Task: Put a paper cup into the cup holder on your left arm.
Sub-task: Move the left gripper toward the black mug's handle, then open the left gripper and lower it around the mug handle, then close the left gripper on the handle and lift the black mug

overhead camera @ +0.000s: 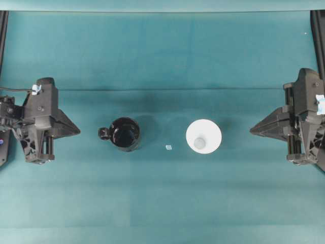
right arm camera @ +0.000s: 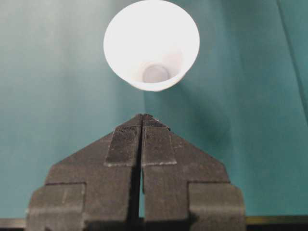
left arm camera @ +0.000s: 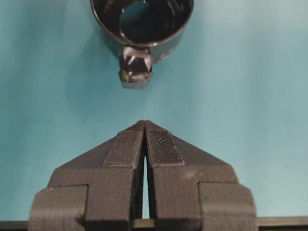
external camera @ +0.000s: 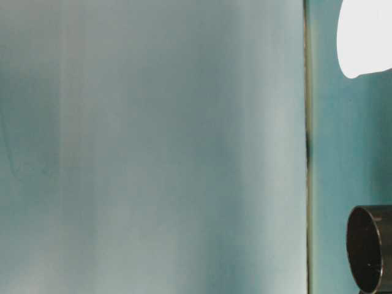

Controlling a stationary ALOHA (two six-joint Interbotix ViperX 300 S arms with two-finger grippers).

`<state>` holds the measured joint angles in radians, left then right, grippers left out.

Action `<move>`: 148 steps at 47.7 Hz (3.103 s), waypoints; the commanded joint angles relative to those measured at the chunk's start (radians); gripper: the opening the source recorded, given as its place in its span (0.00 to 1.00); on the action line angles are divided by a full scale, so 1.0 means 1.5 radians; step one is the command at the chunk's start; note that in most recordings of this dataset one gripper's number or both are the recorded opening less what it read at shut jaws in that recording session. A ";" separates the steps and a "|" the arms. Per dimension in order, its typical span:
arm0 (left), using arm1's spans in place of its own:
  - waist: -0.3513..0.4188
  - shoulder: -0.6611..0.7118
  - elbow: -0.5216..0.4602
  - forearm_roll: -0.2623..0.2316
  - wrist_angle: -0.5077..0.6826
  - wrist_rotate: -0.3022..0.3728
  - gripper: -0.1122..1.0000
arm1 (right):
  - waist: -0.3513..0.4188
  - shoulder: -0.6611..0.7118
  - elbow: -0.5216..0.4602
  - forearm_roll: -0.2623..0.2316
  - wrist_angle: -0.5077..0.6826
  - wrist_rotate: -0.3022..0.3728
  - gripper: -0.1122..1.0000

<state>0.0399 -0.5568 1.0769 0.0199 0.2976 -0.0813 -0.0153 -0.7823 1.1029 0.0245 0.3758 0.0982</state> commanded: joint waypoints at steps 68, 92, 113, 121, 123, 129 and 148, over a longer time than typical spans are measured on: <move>0.017 0.212 0.011 0.002 -0.270 -0.022 0.86 | -0.014 0.003 -0.020 0.001 0.001 0.007 0.08; 0.016 0.222 -0.003 0.002 -0.302 -0.022 0.86 | -0.015 0.003 -0.020 0.000 0.001 0.006 0.08; 0.017 0.229 -0.004 0.002 -0.302 -0.022 0.86 | -0.015 0.003 -0.020 0.000 0.001 0.007 0.08; 0.016 0.229 -0.004 0.002 -0.302 -0.025 0.85 | -0.016 0.003 -0.020 0.000 0.001 0.007 0.08; 0.016 0.229 -0.004 0.002 -0.302 -0.025 0.84 | -0.015 0.003 -0.020 0.000 0.001 0.007 0.08; 0.016 0.229 -0.004 0.002 -0.302 -0.026 0.82 | -0.015 0.003 -0.020 0.001 0.001 0.006 0.08; 0.016 0.225 -0.001 0.002 -0.314 -0.017 0.41 | -0.016 0.003 -0.020 -0.001 0.001 0.006 0.08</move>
<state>0.0660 -0.2163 1.0815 0.0199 -0.1580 -0.1104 -0.0383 -0.7808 1.0983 0.0245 0.3820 0.0997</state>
